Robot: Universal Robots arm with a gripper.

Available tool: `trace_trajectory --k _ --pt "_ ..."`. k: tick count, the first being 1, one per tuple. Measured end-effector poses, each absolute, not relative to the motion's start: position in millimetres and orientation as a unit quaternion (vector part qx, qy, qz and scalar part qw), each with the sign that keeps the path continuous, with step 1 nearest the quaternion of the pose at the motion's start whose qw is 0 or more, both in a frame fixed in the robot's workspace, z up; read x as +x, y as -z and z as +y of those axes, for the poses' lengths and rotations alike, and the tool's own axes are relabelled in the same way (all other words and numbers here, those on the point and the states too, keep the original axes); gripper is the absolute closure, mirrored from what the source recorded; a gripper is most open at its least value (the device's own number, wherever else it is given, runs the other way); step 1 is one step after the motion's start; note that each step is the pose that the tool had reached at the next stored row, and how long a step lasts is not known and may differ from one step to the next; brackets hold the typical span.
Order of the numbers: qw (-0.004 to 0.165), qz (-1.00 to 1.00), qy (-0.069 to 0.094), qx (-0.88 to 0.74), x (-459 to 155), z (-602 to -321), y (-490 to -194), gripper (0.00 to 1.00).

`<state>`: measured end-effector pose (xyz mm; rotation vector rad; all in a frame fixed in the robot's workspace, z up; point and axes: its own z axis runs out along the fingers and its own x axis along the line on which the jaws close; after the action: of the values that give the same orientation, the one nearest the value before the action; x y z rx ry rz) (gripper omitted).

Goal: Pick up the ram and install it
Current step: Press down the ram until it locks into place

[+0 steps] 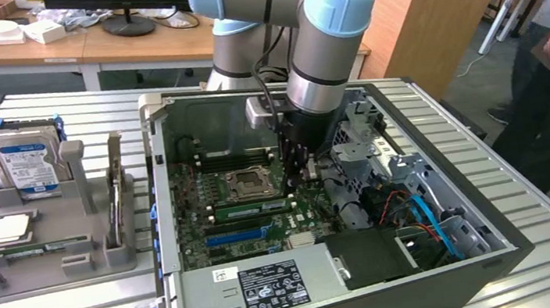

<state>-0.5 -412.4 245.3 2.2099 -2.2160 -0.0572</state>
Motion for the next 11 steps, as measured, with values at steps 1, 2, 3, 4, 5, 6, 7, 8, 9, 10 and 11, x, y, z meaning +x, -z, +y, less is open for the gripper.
trace_trajectory --k 1,2,3,4,5,6,7,8,9,10,11 --pt "0.006 -0.708 0.018 0.706 -0.5 -412.4 -245.3 0.9" --pt "0.006 -0.708 0.018 0.706 -0.5 -412.4 -245.2 0.9" --pt "0.006 -0.708 0.018 0.706 -0.4 -412.3 -245.0 0.9" --pt "0.006 -0.708 0.018 0.706 0.1 -412.3 -244.9 0.9" --pt "0.006 -0.708 0.018 0.706 0.9 -412.4 -244.8 0.9" --pt "0.006 -0.708 0.018 0.706 1.7 -412.3 -244.6 0.9" --pt "0.006 -0.708 0.018 0.706 2.6 -412.3 -244.5 0.9" --pt "0.006 -0.708 0.018 0.706 3.5 -412.3 -244.4 0.9" --pt "0.006 -0.708 0.018 0.706 4.5 -412.3 -244.3 0.9" --pt "0.006 -0.708 0.018 0.706 5.4 -412.3 -244.3 0.9" --pt "0.006 -0.708 0.018 0.706 6.0 -412.3 -244.2 0.9"
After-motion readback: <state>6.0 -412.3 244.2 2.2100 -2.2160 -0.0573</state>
